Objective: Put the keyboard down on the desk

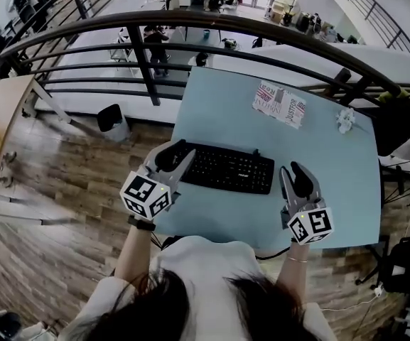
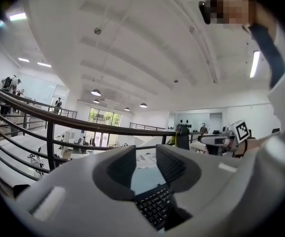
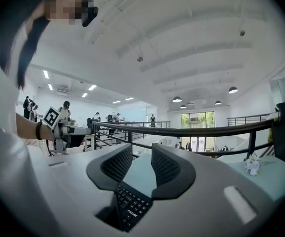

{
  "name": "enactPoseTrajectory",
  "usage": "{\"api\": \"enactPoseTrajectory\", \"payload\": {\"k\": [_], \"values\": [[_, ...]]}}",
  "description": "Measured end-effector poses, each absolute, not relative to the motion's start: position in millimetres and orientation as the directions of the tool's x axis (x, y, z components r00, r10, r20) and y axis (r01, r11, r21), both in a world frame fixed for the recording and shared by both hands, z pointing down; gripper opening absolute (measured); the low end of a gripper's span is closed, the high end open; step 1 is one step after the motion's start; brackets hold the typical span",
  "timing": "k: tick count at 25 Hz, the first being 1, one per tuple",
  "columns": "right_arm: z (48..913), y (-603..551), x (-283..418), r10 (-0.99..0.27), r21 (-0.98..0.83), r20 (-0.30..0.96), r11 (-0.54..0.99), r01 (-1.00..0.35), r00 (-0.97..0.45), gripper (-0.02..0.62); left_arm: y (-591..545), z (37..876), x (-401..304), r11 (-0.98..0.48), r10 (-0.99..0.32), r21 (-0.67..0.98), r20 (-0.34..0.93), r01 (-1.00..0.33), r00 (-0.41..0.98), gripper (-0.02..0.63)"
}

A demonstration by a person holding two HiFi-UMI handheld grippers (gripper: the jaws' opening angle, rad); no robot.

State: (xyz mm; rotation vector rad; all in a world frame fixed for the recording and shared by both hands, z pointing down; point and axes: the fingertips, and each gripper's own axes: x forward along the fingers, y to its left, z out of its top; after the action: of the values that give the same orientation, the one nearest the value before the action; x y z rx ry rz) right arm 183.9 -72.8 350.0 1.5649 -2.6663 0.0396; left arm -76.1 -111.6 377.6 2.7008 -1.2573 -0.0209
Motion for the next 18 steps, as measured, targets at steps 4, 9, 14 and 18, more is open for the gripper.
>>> {"api": "enactPoseTrajectory", "payload": {"k": [4,9,14,18], "values": [[341.2,-65.3,176.2,-0.869,0.02,0.046,0.494,-0.869,-0.492,0.078,-96.9,375.7,-67.4,-0.656,-0.738,0.164,0.064,-0.736,0.672,0.141],[355.5,-62.6,179.6,-0.884,-0.038,0.058,0.462,-0.886,-0.463,0.006,-87.3,384.0,-63.5,-0.643,-0.745,0.195,0.066,-0.741,0.664,0.066],[365.8,-60.3,180.7,-0.896,-0.068,0.069,0.434,-0.898,-0.438,0.002,-88.4,397.6,-73.6,-0.616,-0.758,0.21,0.103,-0.759,0.644,0.057],[368.1,-65.4,180.3,-0.899,-0.068,0.082,0.426,-0.902,-0.43,0.001,-96.9,401.3,-82.8,-0.6,-0.769,0.214,0.114,-0.771,0.629,0.057]]}}
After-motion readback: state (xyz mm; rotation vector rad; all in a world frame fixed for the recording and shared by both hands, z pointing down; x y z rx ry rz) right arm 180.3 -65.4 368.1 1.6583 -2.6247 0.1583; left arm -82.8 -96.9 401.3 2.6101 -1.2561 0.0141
